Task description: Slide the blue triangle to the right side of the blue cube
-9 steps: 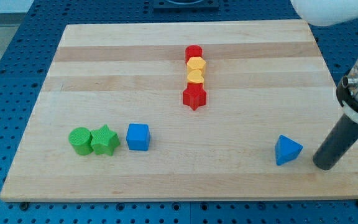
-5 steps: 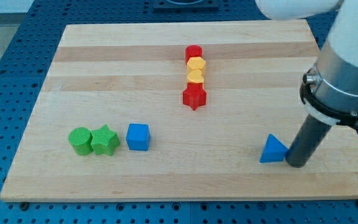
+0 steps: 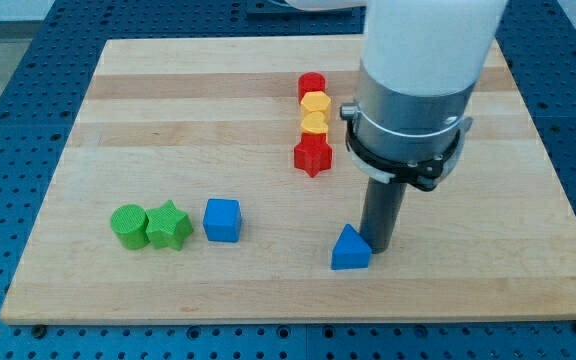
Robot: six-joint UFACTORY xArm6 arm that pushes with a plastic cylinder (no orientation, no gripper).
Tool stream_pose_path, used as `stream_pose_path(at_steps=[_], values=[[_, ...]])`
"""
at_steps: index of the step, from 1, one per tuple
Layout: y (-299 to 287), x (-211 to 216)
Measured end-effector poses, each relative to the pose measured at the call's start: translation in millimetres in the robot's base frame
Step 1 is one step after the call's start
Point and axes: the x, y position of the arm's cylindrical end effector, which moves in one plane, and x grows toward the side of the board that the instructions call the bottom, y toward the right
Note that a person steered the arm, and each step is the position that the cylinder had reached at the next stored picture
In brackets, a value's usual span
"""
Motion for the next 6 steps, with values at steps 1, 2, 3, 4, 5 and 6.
stream_pose_path(at_steps=[1,2,3,4,5,6], values=[[35,9],[42,36],[14,32],[-23,15],[-67,5],[-100,2]])
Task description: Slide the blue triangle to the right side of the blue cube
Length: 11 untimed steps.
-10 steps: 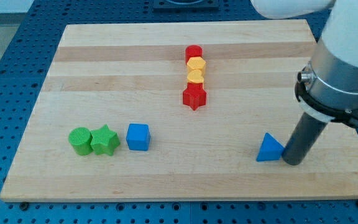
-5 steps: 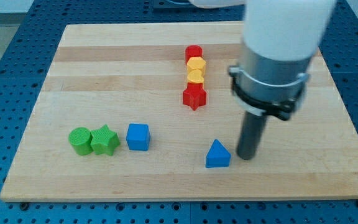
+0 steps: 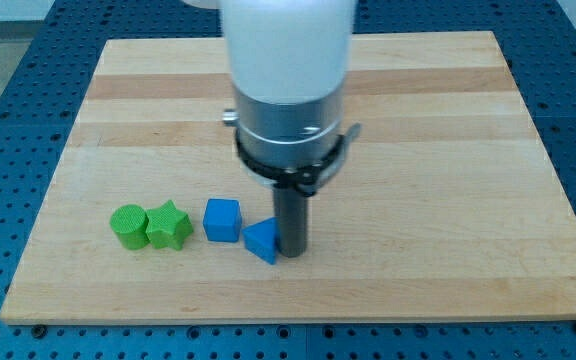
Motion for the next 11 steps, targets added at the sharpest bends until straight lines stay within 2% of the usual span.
stream_pose_path(at_steps=[2,3,4,5,6,7,8,9,11], values=[[-16,12],[-7,42],[-31,66],[-57,57],[-59,34],[-51,27],[-14,16],[-12,-2],[-33,-3]])
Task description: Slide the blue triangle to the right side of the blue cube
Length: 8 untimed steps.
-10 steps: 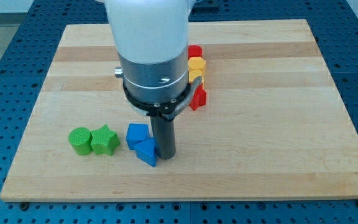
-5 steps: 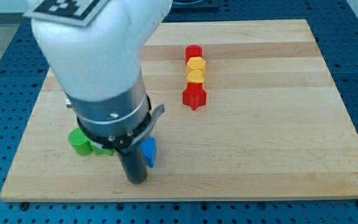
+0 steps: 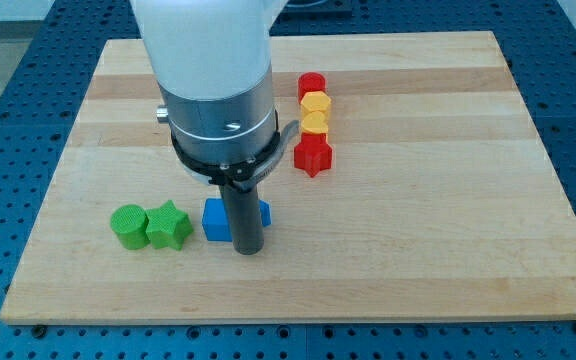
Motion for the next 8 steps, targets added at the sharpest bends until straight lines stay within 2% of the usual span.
stream_pose_path(at_steps=[1,2,3,4,5,7,8], values=[[20,13],[111,25],[211,3],[265,-10],[327,0],[330,0],[311,-7]])
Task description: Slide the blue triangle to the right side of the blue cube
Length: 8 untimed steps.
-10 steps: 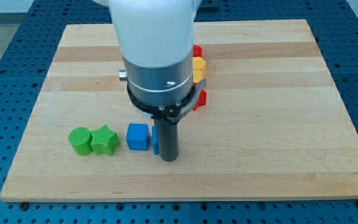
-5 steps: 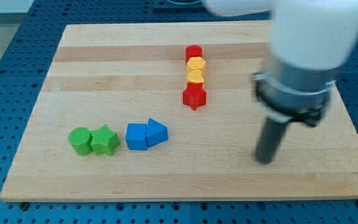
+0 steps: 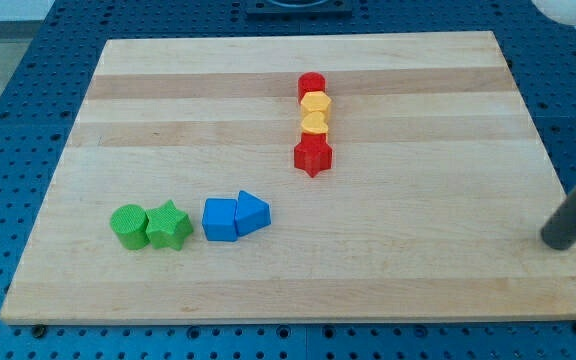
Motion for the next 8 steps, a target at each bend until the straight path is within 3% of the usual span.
stream_pose_path(at_steps=[1,2,4,8], values=[[-72,-45],[-155,-55],[-256,-51],[-298,-30]])
